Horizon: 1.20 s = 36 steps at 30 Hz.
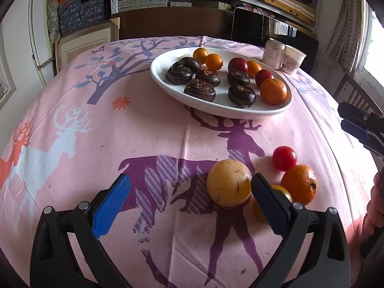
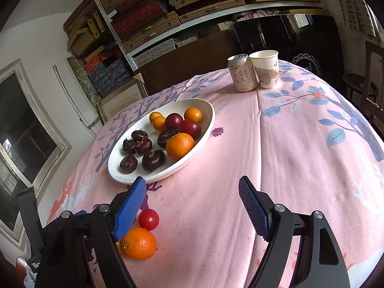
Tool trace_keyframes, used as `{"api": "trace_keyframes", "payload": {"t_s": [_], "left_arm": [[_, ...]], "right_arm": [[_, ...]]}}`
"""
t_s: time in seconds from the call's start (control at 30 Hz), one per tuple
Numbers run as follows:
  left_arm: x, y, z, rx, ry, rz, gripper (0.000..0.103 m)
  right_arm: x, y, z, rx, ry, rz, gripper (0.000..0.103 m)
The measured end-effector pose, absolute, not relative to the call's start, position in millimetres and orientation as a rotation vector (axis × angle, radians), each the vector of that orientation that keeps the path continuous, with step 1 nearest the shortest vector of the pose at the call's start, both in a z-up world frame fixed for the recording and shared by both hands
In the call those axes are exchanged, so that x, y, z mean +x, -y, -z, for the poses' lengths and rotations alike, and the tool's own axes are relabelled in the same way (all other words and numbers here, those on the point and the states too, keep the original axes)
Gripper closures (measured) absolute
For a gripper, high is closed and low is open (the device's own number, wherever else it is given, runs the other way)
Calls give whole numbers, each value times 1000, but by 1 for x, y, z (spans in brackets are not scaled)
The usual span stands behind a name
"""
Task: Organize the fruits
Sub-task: 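Move both tools back toward the yellow fruit and small red plum, then grasp the large yellow fruit with the left tool while the right tool grasps the small red plum, then lower the yellow fruit and small plum onto the plate and open both tools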
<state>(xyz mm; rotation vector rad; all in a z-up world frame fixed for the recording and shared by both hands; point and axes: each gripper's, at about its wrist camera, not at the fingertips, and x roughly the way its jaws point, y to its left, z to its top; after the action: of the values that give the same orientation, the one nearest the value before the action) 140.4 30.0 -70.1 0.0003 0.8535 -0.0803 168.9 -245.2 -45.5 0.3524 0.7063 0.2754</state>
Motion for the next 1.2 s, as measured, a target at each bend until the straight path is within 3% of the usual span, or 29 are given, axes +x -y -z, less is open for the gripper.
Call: {"api": "trace_keyframes", "payload": {"t_s": [0.07, 0.2, 0.27, 0.33, 0.77, 0.93, 1.0, 1.2], "left_arm": [[140, -23, 70, 32, -848, 105, 10], [138, -18, 68, 16, -843, 195, 38], [138, -18, 67, -18, -852, 256, 57], [137, -15, 67, -18, -852, 277, 63], [143, -53, 62, -115, -829, 119, 65], [143, -45, 62, -58, -818, 105, 65], [143, -45, 62, -51, -816, 103, 65], [143, -44, 62, -49, -819, 104, 65]], "right_arm": [[169, 244, 45, 350, -710, -276, 23], [169, 244, 45, 351, -711, -274, 23], [170, 245, 46, 354, -713, -273, 23], [170, 244, 46, 354, -712, -272, 23], [172, 222, 57, 302, -790, -378, 23], [175, 193, 64, 277, -888, -506, 36], [179, 185, 68, 277, -928, -523, 47], [191, 178, 76, 299, -1000, -510, 55]]}}
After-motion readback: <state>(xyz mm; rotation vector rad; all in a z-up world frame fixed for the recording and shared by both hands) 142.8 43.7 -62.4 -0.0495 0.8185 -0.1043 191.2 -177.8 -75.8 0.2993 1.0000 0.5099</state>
